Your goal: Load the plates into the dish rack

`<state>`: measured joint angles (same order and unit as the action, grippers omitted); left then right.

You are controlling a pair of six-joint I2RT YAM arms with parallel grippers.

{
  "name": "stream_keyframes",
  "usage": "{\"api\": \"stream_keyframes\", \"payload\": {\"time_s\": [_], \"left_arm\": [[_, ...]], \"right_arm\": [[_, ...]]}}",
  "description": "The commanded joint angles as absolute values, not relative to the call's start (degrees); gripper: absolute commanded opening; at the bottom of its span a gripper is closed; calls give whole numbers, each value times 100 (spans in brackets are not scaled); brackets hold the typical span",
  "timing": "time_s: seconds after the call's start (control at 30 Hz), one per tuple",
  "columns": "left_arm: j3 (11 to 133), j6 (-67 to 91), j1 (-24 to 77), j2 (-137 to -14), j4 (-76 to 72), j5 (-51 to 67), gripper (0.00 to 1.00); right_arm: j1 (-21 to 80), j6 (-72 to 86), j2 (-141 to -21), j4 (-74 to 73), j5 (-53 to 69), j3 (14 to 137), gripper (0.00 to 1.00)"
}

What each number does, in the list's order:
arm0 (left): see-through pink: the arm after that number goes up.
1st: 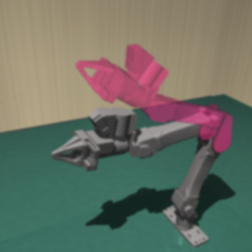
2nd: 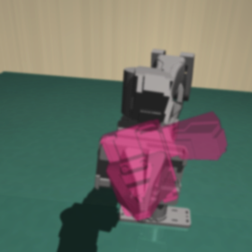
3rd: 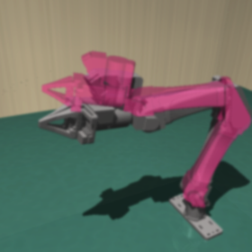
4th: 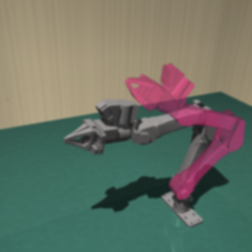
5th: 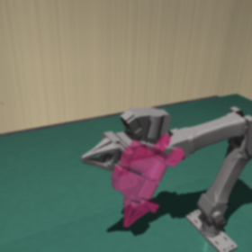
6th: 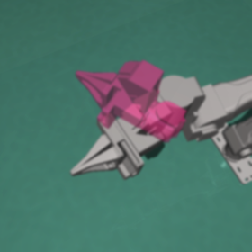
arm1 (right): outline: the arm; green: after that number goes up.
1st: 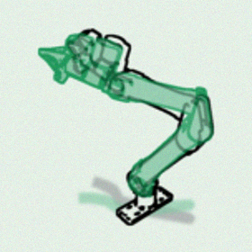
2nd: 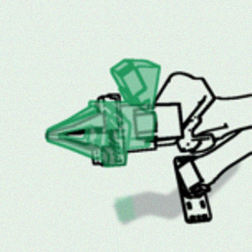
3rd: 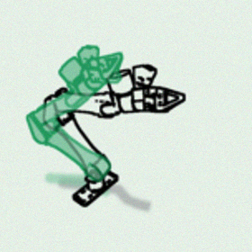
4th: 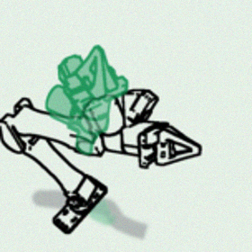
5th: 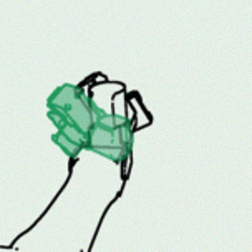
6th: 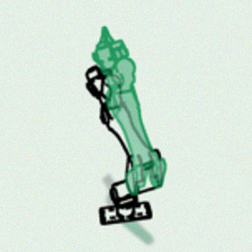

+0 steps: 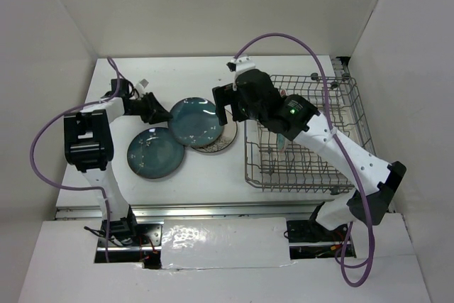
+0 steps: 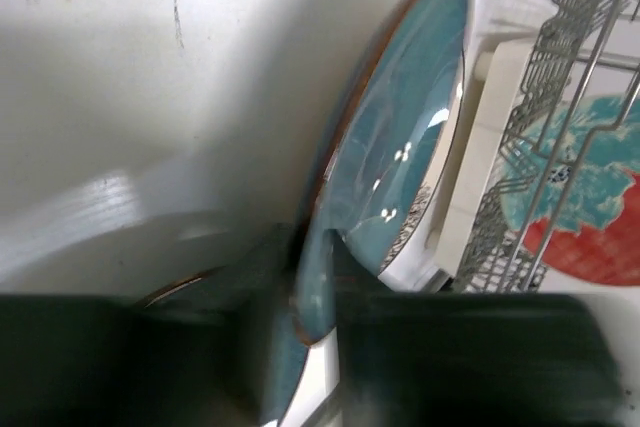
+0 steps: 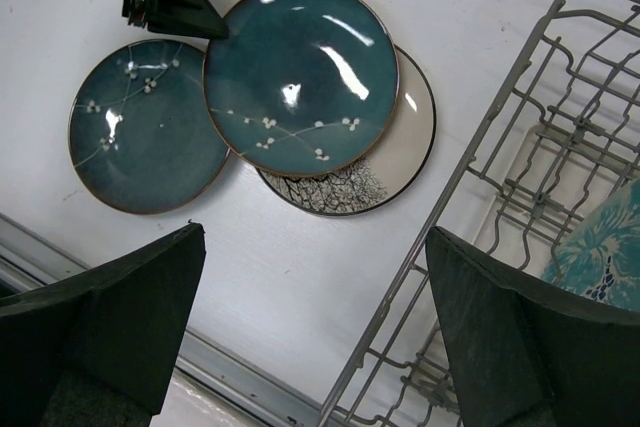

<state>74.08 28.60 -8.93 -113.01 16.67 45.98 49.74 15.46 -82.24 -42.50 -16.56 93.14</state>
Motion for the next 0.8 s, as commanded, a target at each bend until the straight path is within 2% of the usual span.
{"api": "stream_keyframes", "payload": {"time_s": [0.0, 0.13, 0.33, 0.37, 0.63, 0.77], "left_arm": [[7690, 3015, -940, -11425, 1371, 5010, 44], [7734, 2988, -932, -11566, 1310, 5168, 62], [7804, 2900, -914, -11812, 1292, 5291, 69], [7839, 2883, -897, -11856, 1292, 5300, 73], [8191, 2681, -590, -12138, 1432, 5221, 75], [8297, 2698, -519, -12269, 1424, 5264, 70]], "right_arm": [[5010, 1573, -8077, -4104, -1810, 9352, 97], [5001, 1626, -8060, -4131, -1872, 9317, 97], [5027, 1679, -8042, -4175, -1898, 9299, 98], [5027, 1696, -8042, -4192, -1898, 9290, 97], [5071, 1854, -7981, -4263, -1995, 9237, 98], [5071, 1863, -7980, -4315, -2030, 9246, 98]]}}
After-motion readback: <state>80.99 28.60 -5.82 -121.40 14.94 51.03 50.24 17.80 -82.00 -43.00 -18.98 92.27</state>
